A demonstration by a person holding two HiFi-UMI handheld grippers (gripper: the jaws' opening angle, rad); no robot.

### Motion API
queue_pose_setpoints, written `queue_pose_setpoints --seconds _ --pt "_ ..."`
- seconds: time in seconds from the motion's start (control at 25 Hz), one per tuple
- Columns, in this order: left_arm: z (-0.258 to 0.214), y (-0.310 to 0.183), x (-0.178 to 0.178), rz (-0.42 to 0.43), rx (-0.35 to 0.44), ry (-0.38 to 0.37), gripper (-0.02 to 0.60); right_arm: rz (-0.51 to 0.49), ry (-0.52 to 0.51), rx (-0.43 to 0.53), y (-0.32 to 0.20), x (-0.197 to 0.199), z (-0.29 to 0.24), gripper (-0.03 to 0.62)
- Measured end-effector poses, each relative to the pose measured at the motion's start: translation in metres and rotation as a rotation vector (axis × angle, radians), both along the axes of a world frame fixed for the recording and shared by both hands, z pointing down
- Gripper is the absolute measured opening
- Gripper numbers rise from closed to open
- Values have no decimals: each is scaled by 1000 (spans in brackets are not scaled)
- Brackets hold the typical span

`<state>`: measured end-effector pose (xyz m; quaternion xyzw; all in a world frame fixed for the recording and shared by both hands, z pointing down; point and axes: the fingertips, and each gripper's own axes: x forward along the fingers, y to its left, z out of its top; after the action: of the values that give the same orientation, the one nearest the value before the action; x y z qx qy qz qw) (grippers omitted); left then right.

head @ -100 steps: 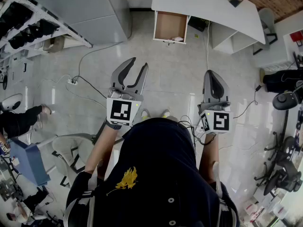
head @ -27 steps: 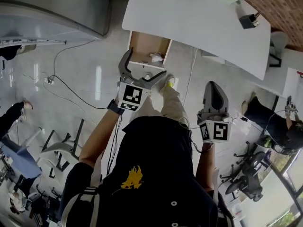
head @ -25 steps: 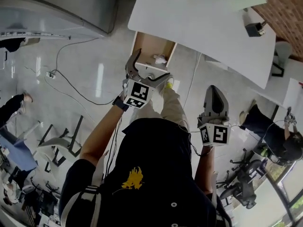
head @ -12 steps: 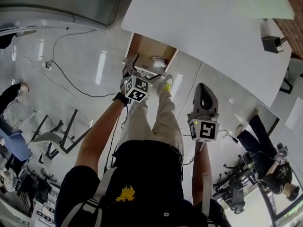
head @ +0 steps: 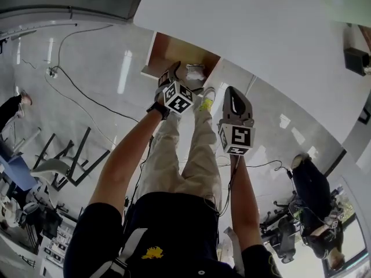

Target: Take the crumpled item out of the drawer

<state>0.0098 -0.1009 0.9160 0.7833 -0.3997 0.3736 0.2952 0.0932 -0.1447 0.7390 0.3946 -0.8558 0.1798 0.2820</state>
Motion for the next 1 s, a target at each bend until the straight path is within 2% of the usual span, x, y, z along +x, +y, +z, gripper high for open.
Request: queue_pose_setpoints --seconds 0.16,0.4,0.56,0.68,1.0 --pt "40 -3 14 43 -59 -23 581 -35 21 -46 9 -4 44 28" --pt "70 -4 19 41 -99 -36 581 36 43 -133 19 16 96 26" --pt "109 9 18 77 -181 -123 581 49 65 -162 32 39 107 28" --pt "121 7 12 48 -250 -173 581 52 74 -174 38 49 113 26" --pt "133 6 3 -2 -288 -232 581 77 51 -193 51 48 121 26"
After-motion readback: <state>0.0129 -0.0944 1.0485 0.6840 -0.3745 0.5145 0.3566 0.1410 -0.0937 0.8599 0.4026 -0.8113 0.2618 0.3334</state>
